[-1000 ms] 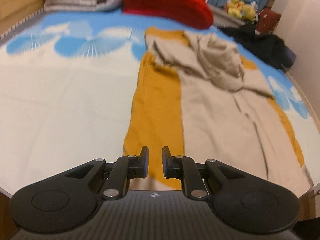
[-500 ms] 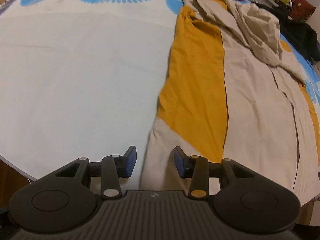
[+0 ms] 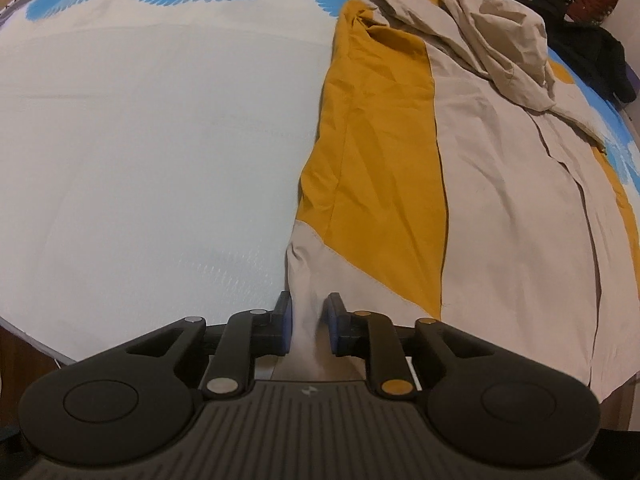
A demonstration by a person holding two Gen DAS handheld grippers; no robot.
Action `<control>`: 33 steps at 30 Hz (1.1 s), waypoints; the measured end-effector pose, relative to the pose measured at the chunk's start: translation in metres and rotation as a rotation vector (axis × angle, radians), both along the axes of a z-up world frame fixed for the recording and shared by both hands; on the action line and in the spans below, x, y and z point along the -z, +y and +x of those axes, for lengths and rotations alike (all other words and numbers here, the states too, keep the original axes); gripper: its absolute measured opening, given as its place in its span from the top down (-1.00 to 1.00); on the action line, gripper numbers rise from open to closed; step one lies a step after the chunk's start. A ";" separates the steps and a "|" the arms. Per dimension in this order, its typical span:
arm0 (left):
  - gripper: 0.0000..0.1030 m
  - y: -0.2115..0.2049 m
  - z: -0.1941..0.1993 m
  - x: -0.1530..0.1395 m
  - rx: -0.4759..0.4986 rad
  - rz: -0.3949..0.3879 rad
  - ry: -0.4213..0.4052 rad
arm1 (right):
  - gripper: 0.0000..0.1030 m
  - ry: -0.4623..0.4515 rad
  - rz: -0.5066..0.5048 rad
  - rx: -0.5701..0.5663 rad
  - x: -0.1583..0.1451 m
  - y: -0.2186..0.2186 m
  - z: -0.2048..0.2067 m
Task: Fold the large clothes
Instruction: 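Lower both tools to the jacket hem and close on it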
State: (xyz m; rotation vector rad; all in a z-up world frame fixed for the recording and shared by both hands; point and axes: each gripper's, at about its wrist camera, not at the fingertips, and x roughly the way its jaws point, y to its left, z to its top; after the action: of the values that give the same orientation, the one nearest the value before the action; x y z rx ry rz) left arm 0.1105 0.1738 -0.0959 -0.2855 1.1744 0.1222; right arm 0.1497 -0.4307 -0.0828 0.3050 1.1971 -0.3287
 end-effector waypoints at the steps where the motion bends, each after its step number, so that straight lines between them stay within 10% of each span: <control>1: 0.60 -0.001 0.000 0.000 0.003 0.004 0.001 | -0.18 0.010 0.000 -0.014 0.003 0.002 0.001; 17: 0.59 -0.006 0.002 0.001 0.017 0.008 -0.003 | -0.29 0.002 0.097 -0.184 0.001 0.026 0.005; 22: 0.59 -0.008 0.004 0.002 0.025 0.017 0.001 | 0.01 0.004 0.064 -0.187 0.001 0.024 0.003; 27: 0.71 -0.011 0.005 0.002 0.035 0.025 -0.003 | 0.78 -0.032 0.068 -0.222 -0.004 0.028 0.002; 33: 0.97 -0.011 0.001 -0.021 0.044 0.013 -0.101 | 0.90 -0.160 0.099 -0.237 -0.037 0.035 -0.005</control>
State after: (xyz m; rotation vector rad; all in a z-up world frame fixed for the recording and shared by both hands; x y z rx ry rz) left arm 0.1115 0.1627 -0.0747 -0.2515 1.0789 0.0754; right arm 0.1450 -0.3957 -0.0454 0.2663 1.0799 -0.0381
